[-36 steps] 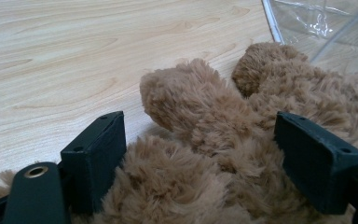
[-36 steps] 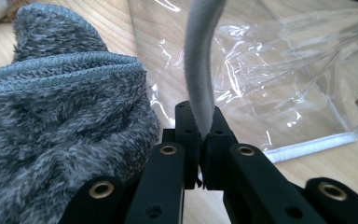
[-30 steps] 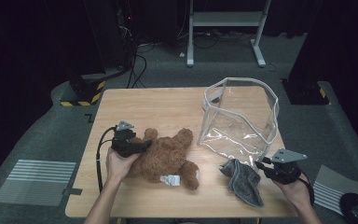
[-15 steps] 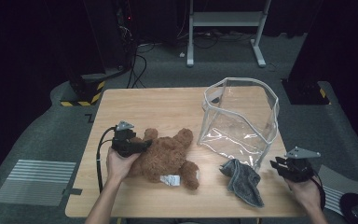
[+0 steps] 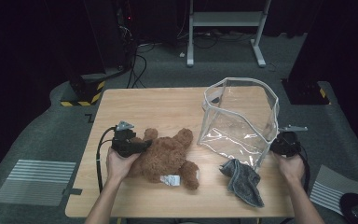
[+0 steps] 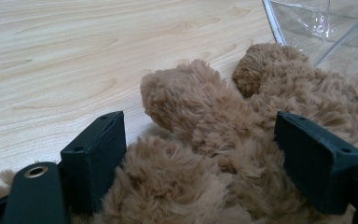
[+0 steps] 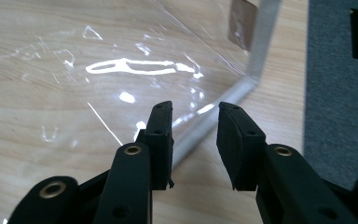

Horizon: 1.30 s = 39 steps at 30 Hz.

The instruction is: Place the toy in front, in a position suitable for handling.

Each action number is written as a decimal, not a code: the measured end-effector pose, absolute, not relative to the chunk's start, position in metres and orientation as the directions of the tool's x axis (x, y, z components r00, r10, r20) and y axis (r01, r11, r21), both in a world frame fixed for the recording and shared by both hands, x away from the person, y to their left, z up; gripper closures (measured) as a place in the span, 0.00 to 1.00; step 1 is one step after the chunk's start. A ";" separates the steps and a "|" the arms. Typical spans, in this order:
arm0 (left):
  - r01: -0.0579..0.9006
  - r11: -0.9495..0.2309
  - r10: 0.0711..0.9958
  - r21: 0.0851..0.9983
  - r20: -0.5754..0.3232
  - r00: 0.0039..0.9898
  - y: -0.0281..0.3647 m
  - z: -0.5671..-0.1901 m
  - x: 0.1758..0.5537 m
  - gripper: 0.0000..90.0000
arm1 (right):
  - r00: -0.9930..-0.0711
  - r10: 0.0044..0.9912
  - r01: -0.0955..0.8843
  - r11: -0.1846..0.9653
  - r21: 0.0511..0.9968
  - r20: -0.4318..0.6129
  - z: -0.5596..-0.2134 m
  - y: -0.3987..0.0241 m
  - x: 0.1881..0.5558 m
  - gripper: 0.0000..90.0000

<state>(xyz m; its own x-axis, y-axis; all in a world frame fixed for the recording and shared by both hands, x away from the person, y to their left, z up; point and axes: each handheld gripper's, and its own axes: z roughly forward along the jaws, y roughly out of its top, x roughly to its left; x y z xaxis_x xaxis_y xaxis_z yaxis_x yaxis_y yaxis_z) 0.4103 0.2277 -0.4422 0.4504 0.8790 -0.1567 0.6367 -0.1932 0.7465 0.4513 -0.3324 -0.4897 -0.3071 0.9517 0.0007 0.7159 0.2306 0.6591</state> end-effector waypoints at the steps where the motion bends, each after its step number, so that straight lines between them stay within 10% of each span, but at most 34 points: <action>1: 0.637 -0.193 0.879 0.747 -0.157 0.451 0.228 -0.442 0.410 0.20 | -0.313 0.950 0.713 0.231 0.662 0.006 -0.490 -0.331 0.453 0.72; 39: 0.530 -0.346 0.780 0.774 -0.077 0.621 0.231 -0.422 0.351 0.00 | -0.406 0.914 0.675 0.294 0.677 0.008 -0.491 -0.281 0.478 0.67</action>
